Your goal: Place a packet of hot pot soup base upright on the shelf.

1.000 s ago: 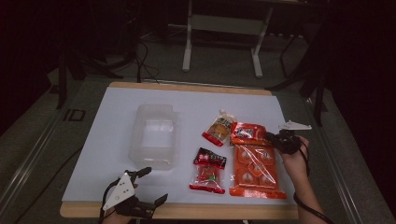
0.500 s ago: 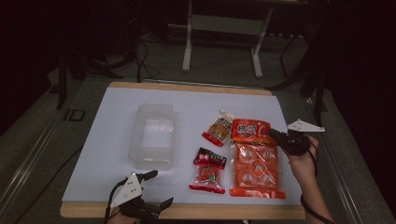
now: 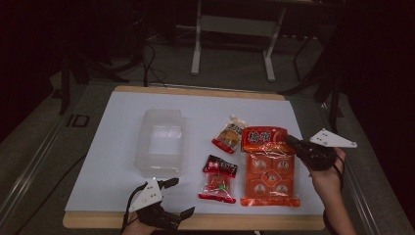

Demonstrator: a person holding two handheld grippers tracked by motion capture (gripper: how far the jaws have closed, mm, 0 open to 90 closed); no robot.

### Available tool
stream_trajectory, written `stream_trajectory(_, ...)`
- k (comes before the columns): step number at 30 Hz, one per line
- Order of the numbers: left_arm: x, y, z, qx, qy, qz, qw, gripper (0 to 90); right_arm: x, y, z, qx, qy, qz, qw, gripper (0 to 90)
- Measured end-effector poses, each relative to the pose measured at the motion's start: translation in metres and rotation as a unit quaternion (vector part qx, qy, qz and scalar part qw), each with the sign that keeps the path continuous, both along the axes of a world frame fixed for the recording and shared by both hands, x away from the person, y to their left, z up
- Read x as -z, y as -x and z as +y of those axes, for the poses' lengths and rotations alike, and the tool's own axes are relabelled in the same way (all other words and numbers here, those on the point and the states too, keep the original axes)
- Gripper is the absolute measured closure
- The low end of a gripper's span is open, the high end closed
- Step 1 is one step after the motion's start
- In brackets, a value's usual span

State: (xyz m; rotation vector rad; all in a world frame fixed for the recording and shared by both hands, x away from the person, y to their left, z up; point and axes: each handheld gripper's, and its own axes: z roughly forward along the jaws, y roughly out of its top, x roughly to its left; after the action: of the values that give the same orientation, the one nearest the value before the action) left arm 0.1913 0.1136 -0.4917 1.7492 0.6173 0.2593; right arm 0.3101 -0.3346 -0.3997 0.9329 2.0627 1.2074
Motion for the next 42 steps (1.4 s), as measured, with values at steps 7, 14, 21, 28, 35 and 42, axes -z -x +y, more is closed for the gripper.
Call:
stream_trajectory(7, -0.007, -0.007, -0.012, 0.008, 0.0, 0.007, 0.9999, 1.8, -0.013, 0.026, 0.003, -0.022, -0.005, -0.028, 0.9993, 88.6)
stream_trajectory(14, -0.011, -0.017, -0.032, 0.021, -0.001, 0.007, 0.9997, 2.1, -0.018, 0.048, 0.0, -0.039, -0.011, -0.05, 0.9979, 88.6)
stream_trajectory(21, -0.013, -0.025, -0.056, 0.032, -0.012, -0.003, 0.9994, 2.1, -0.018, 0.07, -0.011, -0.046, -0.027, -0.058, 0.9969, 88.6)
stream_trajectory(28, -0.018, -0.038, -0.079, 0.052, -0.016, 0.004, 0.9985, 2.1, -0.015, 0.083, -0.016, -0.052, -0.036, -0.064, 0.9959, 88.5)
stream_trajectory(35, -0.022, -0.055, -0.1, 0.073, -0.007, -0.024, 0.997, 2.1, -0.017, 0.093, -0.016, -0.054, -0.03, -0.069, 0.9957, 88.4)
stream_trajectory(42, -0.024, -0.074, -0.114, 0.107, 0.019, -0.036, 0.9934, 2.1, -0.017, 0.097, -0.018, -0.055, -0.031, -0.07, 0.9956, 88.2)
